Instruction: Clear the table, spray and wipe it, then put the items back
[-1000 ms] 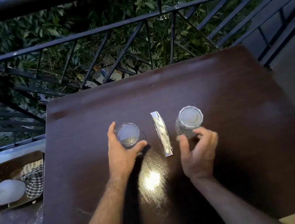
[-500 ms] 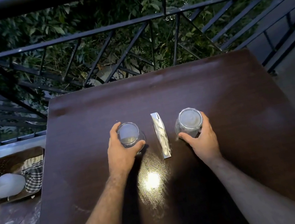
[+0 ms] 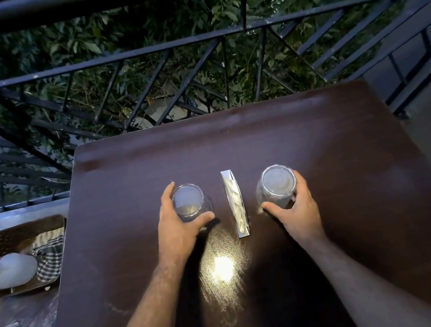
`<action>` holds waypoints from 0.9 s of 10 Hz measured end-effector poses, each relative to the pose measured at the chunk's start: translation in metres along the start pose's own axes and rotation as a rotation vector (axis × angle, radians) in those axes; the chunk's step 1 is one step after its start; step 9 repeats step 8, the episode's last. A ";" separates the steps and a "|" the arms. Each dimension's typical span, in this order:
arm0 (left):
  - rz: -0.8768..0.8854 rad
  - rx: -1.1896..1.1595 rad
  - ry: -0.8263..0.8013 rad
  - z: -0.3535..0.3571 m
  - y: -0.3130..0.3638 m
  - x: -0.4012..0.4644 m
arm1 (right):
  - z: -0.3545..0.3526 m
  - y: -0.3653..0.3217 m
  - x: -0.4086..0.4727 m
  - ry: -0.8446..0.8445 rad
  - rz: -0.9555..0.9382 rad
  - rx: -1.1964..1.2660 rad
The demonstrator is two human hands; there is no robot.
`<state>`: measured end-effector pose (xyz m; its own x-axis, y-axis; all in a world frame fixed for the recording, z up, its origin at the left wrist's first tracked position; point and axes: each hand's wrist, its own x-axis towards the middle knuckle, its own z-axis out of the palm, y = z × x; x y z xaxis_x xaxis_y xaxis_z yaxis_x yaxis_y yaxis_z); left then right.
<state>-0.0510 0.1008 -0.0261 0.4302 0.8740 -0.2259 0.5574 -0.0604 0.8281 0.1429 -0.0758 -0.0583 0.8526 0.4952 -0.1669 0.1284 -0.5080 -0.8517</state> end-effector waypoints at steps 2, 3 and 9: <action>0.118 0.142 -0.004 -0.013 0.016 0.000 | -0.014 -0.014 -0.007 0.130 -0.181 -0.068; 0.247 0.291 -0.030 -0.026 0.030 0.008 | -0.024 -0.034 0.003 0.085 -0.296 -0.215; 0.428 0.594 0.122 -0.124 0.158 0.057 | -0.044 -0.218 0.066 -0.178 -0.354 -0.689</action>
